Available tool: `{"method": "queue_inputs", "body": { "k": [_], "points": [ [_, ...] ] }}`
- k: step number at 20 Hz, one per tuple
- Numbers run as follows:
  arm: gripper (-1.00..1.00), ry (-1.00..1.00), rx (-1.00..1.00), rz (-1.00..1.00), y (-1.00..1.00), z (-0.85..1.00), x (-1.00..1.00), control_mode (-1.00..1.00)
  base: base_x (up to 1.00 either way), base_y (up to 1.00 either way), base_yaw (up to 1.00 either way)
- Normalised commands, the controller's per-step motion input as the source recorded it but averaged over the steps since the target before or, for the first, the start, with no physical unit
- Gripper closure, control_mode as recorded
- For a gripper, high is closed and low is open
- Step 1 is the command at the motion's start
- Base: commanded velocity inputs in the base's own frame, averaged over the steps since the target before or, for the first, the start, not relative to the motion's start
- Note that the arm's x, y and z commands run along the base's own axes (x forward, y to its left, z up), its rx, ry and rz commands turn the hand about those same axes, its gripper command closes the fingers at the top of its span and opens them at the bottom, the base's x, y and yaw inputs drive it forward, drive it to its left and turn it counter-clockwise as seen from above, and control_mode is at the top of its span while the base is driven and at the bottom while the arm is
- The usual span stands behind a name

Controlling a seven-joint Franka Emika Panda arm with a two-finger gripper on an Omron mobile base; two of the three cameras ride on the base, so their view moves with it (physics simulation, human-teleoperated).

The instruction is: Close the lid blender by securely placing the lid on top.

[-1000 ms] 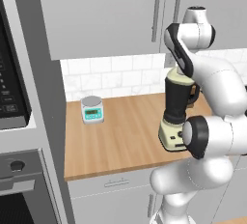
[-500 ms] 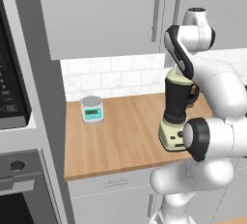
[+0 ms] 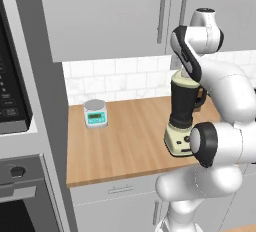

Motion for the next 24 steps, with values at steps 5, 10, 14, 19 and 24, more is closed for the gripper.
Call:
{"method": "queue_inputs", "body": {
  "k": [5,10,14,19,24],
  "points": [
    [1.00,-0.01,0.00,0.00,0.04,0.00,0.27,-1.00,0.00,0.00,0.00],
    [1.00,-0.09,0.02,0.00,0.00,-0.02,0.23,-1.00,0.00,0.00,0.00],
    [1.00,-0.14,0.15,0.00,-0.11,-0.02,-0.02,-1.00,0.00,0.00,0.00],
    [1.00,-0.02,0.09,0.00,-0.02,0.02,0.06,-1.00,0.00,0.00,0.00],
    [1.00,0.00,0.00,0.00,0.00,0.04,0.30,-1.00,0.00,0.00,0.00]
  ]
}}
